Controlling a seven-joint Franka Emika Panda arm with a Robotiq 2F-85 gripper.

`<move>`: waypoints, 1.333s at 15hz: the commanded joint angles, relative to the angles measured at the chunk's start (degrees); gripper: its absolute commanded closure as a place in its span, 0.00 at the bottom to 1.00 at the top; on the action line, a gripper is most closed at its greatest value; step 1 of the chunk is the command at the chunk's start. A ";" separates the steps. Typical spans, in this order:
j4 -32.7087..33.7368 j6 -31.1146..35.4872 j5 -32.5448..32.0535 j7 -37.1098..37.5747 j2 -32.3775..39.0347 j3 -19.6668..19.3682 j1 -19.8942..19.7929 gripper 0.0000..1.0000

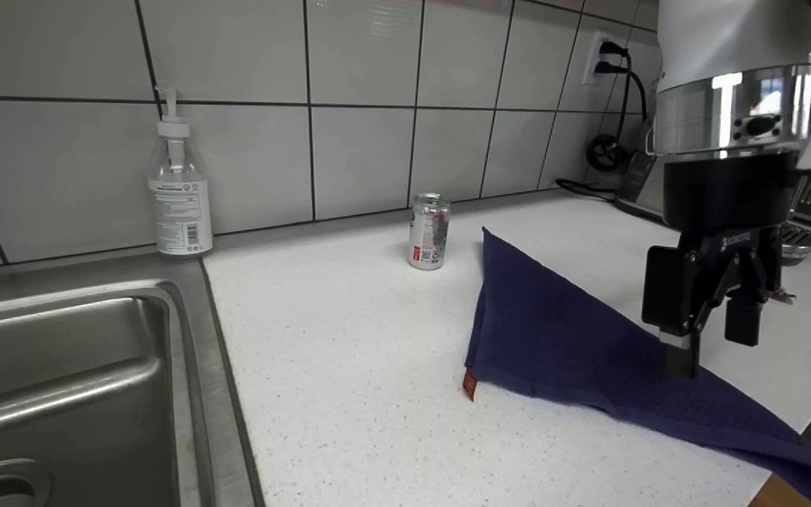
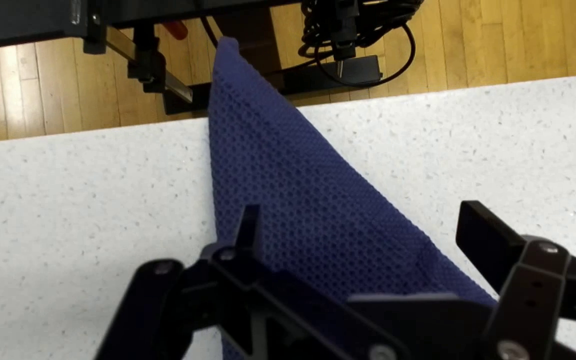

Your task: Fold the blue towel into a triangle twice.

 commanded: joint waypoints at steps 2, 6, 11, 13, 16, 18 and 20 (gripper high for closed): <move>-2.89 -2.98 2.80 -3.04 -3.52 -1.19 -2.23 0.00; -4.32 -5.09 5.09 -3.80 -4.47 -2.36 -3.27 0.00; -6.54 -5.81 7.26 -4.44 -5.45 -3.94 -4.68 0.00; -7.79 -5.07 7.26 -4.12 -5.91 -4.48 -5.22 0.00; -9.57 -4.35 7.05 -3.79 -6.71 -5.11 -5.90 0.00; -10.69 -3.69 7.43 -3.72 -6.93 -5.50 -6.22 0.00; -11.62 -3.30 8.23 -3.75 -6.97 -5.80 -6.49 0.00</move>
